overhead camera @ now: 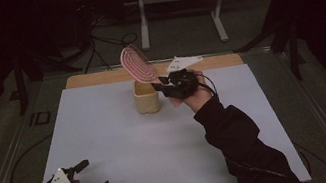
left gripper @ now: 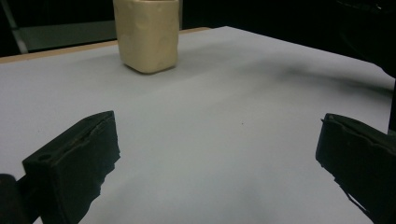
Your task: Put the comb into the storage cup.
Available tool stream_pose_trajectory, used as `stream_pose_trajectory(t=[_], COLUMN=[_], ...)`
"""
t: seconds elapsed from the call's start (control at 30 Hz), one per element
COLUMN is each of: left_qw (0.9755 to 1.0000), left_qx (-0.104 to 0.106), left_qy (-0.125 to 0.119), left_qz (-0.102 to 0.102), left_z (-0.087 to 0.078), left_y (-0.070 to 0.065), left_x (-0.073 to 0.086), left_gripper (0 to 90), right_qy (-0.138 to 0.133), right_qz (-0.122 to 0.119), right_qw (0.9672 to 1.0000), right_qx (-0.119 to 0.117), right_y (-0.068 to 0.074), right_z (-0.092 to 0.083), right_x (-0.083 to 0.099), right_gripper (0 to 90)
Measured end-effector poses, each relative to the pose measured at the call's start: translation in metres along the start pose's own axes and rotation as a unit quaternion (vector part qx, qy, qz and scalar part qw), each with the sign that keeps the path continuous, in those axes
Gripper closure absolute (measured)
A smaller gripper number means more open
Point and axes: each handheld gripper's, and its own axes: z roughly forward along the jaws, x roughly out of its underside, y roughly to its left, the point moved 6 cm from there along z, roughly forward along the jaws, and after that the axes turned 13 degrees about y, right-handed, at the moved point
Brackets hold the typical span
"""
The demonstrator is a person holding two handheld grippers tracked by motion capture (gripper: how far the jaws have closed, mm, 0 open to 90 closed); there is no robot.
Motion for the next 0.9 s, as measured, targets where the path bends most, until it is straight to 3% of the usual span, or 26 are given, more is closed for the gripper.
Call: stream_pose_trajectory(t=[0.37,0.9], left_qw=[1.0000,1.0000], left_qx=[0.002,0.003], left_qy=[0.000,-0.001], left_qz=[-0.002,0.004], left_z=[0.000,-0.002], left_y=[0.000,-0.002], left_x=[0.000,0.000], left_gripper=[0.0,0.0], right_qy=[-0.031,-0.058], right_qz=[-0.006,0.032], right_qw=[0.9994,0.9978], right_qx=[-0.012,0.004], right_y=[-0.001,-0.007], right_z=[0.012,0.043], right_x=[-0.019,-0.047], right_gripper=[70.5,70.6])
